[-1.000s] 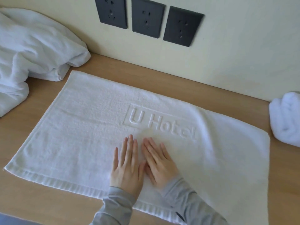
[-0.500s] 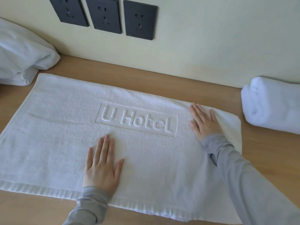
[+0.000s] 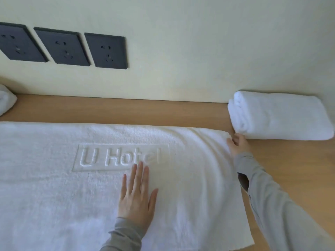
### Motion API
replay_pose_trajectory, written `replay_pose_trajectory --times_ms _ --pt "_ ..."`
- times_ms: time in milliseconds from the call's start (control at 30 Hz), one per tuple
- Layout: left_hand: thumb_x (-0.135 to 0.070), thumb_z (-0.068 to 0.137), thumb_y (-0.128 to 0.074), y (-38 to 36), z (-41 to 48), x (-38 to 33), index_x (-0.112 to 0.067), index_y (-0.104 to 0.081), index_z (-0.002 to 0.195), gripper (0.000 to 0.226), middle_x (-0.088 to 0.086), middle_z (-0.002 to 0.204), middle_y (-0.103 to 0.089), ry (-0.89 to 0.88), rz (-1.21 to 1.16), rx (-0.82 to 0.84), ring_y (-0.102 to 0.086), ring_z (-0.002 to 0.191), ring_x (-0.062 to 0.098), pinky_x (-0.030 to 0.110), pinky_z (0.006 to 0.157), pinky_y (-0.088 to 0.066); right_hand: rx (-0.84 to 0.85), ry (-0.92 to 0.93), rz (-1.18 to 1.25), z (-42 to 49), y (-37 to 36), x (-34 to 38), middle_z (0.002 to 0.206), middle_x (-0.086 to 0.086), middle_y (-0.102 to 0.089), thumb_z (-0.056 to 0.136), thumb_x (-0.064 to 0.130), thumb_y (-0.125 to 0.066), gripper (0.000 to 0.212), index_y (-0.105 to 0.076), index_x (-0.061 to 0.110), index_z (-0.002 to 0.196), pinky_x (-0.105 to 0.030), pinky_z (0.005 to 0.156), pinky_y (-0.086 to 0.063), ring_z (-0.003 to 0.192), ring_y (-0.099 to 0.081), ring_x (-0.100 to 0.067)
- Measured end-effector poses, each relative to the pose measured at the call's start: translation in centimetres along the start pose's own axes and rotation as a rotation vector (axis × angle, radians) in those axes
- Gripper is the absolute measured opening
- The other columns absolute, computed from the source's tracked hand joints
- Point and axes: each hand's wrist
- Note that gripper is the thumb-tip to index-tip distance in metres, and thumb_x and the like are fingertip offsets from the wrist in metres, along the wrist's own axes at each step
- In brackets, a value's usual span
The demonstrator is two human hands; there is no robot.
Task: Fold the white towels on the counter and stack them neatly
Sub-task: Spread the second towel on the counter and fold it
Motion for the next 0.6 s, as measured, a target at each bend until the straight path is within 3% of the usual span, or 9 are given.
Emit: replay_pose_trajectory --times_ms 67,200,300,433,533,600 --pt "-0.045 0.098 -0.008 -0.6 1.6 -2.2 -0.003 -0.038 0.140 0.067 0.014 0.148 -0.036 -0.064 0.025 0.031 -0.032 0.138 0.031 0.043 0.110 -0.014 0.016 -0.028 -0.029 0.6 -0.1 -0.1 0.135 -0.013 -0.051 0.091 0.022 -0.055 0.049 -0.042 0.008 0.136 -0.032 0.103 -0.034 0.123 -0.048 -0.028" --pt "-0.046 0.098 -0.004 -1.9 3.7 -4.4 -0.006 -0.041 0.140 0.069 0.012 0.148 -0.038 -0.112 0.061 0.111 -0.034 0.136 0.030 0.044 0.109 -0.017 -0.048 -0.044 0.022 1.0 -0.5 0.5 0.123 -0.010 -0.059 0.088 0.022 -0.059 0.039 -0.053 0.010 0.125 -0.021 0.084 -0.033 0.101 -0.052 -0.019" --pt "-0.047 0.098 -0.004 -2.9 4.1 -4.4 -0.006 -0.043 0.139 0.070 0.012 0.147 -0.038 -0.113 0.081 0.126 -0.034 0.136 0.029 0.045 0.109 -0.020 -0.075 -0.018 0.072 1.5 -0.9 0.8 0.121 -0.009 -0.060 0.086 0.020 -0.064 0.039 -0.056 0.010 0.122 -0.017 0.085 -0.033 0.109 -0.054 -0.020" --pt "-0.048 0.097 -0.006 -3.5 4.1 -4.3 -0.008 -0.038 0.142 0.068 0.010 0.151 -0.033 -0.101 0.094 0.113 -0.030 0.139 0.027 0.047 0.109 -0.022 0.051 -0.107 0.308 2.6 -1.3 1.5 0.121 -0.009 -0.057 0.082 0.016 -0.069 0.036 -0.060 0.011 0.116 -0.030 0.098 -0.043 0.111 -0.055 -0.022" --pt "-0.049 0.097 -0.008 -3.6 4.1 -4.2 -0.008 -0.037 0.143 0.067 0.009 0.152 -0.031 -0.110 0.110 0.104 -0.028 0.140 0.027 0.047 0.109 -0.022 0.053 -0.056 0.342 3.6 -0.8 1.9 0.099 -0.008 -0.059 0.077 0.004 -0.070 0.024 -0.069 0.012 0.100 -0.024 0.085 -0.047 0.091 -0.057 -0.017" --pt "-0.048 0.096 -0.012 -3.5 4.1 -4.1 -0.009 -0.034 0.144 0.066 0.008 0.153 -0.028 -0.119 0.117 0.101 -0.026 0.141 0.026 0.046 0.110 -0.021 -0.096 0.068 0.315 3.9 0.0 2.3 0.080 -0.003 -0.065 0.072 0.005 -0.072 0.019 -0.073 0.021 0.081 -0.021 0.077 -0.049 0.078 -0.059 -0.014"
Point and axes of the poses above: each hand's wrist, its own z-axis towards the middle knuckle, its own y-axis out of the back of the hand, x = y × z
